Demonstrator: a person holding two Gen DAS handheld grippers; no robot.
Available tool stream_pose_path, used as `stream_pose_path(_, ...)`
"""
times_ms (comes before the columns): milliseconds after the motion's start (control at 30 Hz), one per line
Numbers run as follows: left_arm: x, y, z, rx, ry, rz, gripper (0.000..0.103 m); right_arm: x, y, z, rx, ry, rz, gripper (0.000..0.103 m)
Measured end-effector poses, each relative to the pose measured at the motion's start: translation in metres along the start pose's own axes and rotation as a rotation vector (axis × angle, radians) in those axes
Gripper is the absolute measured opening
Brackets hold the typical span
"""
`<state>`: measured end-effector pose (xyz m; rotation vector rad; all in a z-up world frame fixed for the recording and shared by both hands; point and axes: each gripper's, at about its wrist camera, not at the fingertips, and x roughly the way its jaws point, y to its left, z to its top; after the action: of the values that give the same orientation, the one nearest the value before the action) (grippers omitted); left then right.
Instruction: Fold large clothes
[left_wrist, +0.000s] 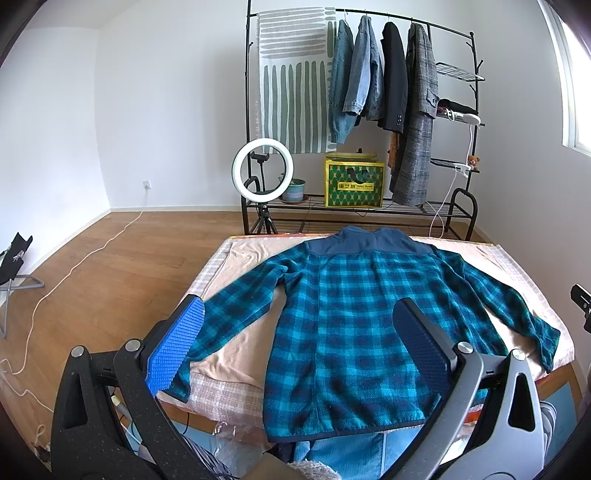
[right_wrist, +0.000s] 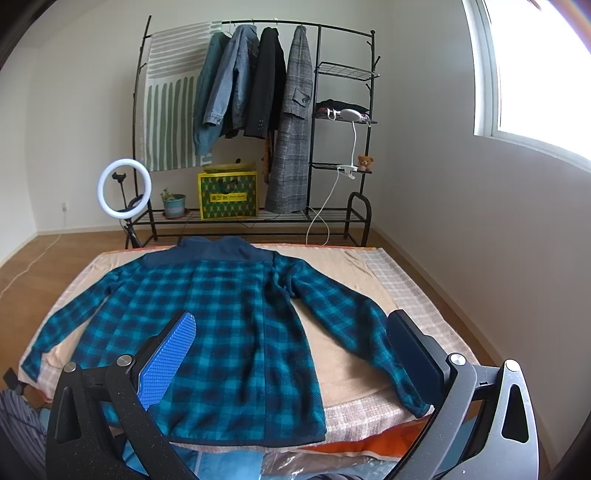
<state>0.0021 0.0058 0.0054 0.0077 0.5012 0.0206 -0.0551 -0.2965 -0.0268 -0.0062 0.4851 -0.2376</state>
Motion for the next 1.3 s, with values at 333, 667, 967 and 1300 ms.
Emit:
stream_pose_path(333,0.000,0.001,-0.001,0.000,-0.001,-0.001,0.103,-0.001,0.000,0.002,0.000,0.000,-0.001,0.103)
stream_pose_path(667,0.000,0.001,-0.002,-0.003,-0.002,0.000,0.103,-0.001,0.000,0.001,-0.001,0.000,-0.001,0.103)
stream_pose_path(967,0.002,0.011,0.005,-0.013,0.005,0.003,0.103,-0.001,0.002,0.004,-0.006,-0.001,0.000,0.103)
stream_pose_path(1300,0.020,0.022,-0.004,-0.029,0.010,0.044,0.103,0.006,0.022,0.009,-0.023,0.001,0.017,0.103)
